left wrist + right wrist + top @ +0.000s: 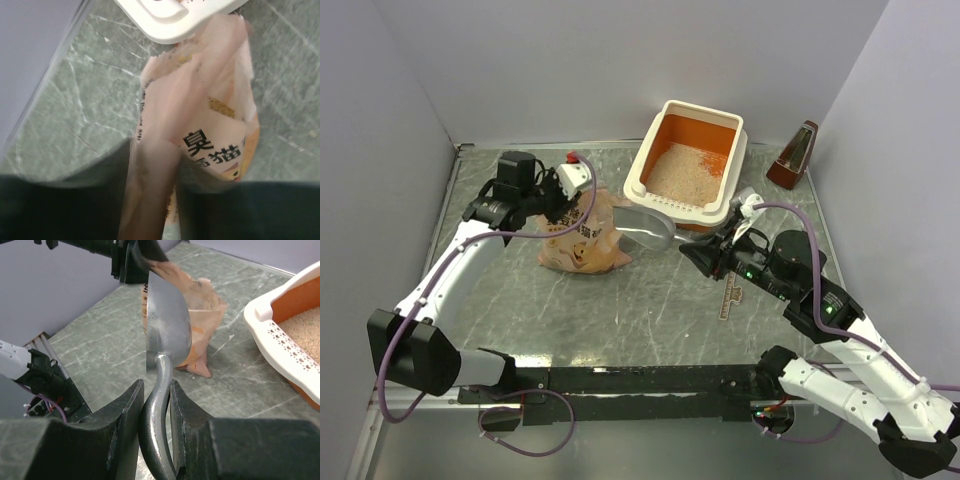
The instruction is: Fill the litter box with clean litter
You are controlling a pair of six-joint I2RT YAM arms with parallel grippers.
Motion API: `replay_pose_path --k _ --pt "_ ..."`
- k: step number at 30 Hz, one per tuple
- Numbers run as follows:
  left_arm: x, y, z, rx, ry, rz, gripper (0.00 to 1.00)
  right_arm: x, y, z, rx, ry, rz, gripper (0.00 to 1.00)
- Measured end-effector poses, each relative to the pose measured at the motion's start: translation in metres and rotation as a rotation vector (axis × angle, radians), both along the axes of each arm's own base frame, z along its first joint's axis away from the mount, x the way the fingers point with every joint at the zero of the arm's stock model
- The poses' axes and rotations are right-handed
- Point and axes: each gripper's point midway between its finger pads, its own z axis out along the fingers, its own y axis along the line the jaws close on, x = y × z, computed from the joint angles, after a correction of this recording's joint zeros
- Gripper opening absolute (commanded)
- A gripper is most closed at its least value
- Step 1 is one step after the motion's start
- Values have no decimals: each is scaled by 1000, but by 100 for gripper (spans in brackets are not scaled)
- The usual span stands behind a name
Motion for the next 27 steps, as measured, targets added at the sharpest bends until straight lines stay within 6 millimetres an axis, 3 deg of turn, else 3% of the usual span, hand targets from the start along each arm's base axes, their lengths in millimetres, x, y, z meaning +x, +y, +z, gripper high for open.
replay_pose_path --k 6,12,17,22,27 --pt "-5 1 3 8 -39 -26 1 12 4 -15 -49 45 -22 0" --pt "-45 8 9 -33 -124 -53 1 38 5 -22 -118 128 -51 0" --pt "-78 11 12 -62 -167 -76 1 44 13 -5 -154 146 -16 0" --pt "-92 8 8 -76 -190 -95 1 41 25 22 -141 129 48 0" --pt "-95 6 8 -87 -198 -95 1 32 34 13 -191 154 96 0"
